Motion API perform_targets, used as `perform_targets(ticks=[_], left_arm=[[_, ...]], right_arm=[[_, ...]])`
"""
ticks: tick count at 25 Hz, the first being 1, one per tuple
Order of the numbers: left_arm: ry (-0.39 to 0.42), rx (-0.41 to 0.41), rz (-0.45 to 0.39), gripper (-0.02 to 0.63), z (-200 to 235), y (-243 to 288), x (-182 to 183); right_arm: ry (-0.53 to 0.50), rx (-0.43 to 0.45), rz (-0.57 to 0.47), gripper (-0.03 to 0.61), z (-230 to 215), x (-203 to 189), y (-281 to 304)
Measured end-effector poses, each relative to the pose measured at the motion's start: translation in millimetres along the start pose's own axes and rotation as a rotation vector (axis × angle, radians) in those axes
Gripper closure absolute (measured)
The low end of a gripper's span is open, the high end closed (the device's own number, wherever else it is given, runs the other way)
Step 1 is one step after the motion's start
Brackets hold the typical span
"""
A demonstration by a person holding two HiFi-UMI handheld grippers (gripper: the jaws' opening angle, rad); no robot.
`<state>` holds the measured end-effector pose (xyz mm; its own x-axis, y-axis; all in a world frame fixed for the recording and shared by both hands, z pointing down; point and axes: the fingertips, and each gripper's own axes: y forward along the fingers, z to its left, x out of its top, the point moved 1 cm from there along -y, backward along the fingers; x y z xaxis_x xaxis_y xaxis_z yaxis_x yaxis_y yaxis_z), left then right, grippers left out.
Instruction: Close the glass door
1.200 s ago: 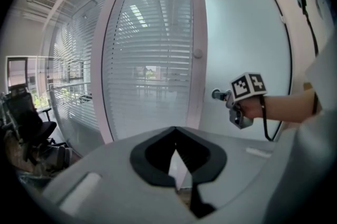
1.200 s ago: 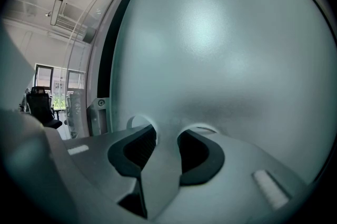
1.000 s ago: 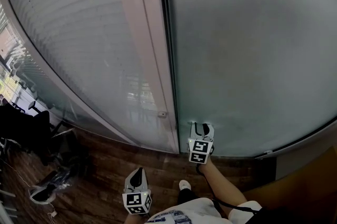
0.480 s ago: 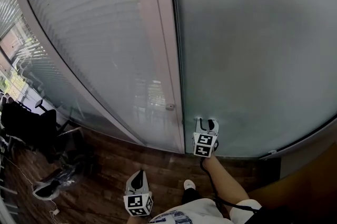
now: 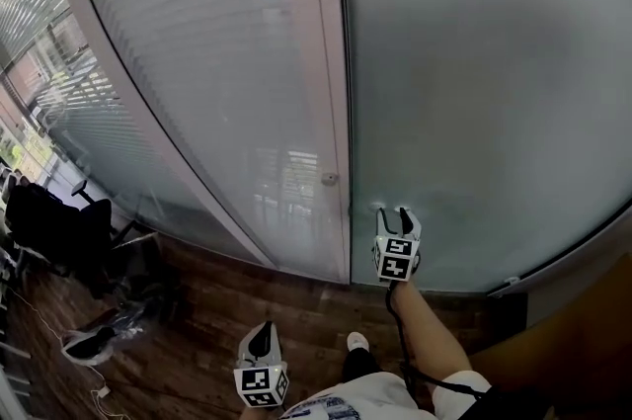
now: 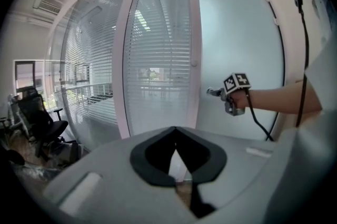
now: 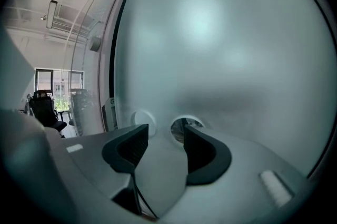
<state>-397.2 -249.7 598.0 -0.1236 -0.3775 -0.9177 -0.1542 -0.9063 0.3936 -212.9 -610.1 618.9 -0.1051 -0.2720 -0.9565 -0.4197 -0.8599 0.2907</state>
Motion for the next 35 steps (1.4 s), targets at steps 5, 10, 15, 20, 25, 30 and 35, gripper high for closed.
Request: perform_targets(ticks=[5,10,15,20,25,30,35], left_arm=[[0.002,-0.014,-0.017,0.612,-0.9,-28.1,-12.7],[0.022,-0.053,-0.045,0.612,-13.7,-53.1,-21.0],[0.025,-0.088,-0.057,0.612,-28.8,-68.0,-34.5],[0.018,-0.106,-0.069,0.612,-41.5,-83.5,-37.1],[0.016,-0.113,-0.084,0.612,-48.0,-90.8,-39.1],[0.02,-0.129,-0.094,0.612,-56.1,-90.8,-37.5],[0.031,-0.153,-0.096,0.612,-64.4,-93.9,-35.4]], right_arm=[[0.03,-0.005,-0.018,0.36,0.9,-9.2,-47.6],[0.034,0.021,-0.065,0.422,3.6,-11.7,-113.0],[0.043,0.098,-0.058,0.518,5.6,-26.6,-171.3],[0.015,0.191,-0.089,0.571,15.3,-18.5,-235.1],[-0.027,0.239,-0.131,0.571,29.7,-16.8,-296.3],[-0.024,0.27,-0.106,0.571,41.5,-35.4,-332.4],[-0.007,0.255,-0.073,0.571,36.9,-50.4,-348.7]])
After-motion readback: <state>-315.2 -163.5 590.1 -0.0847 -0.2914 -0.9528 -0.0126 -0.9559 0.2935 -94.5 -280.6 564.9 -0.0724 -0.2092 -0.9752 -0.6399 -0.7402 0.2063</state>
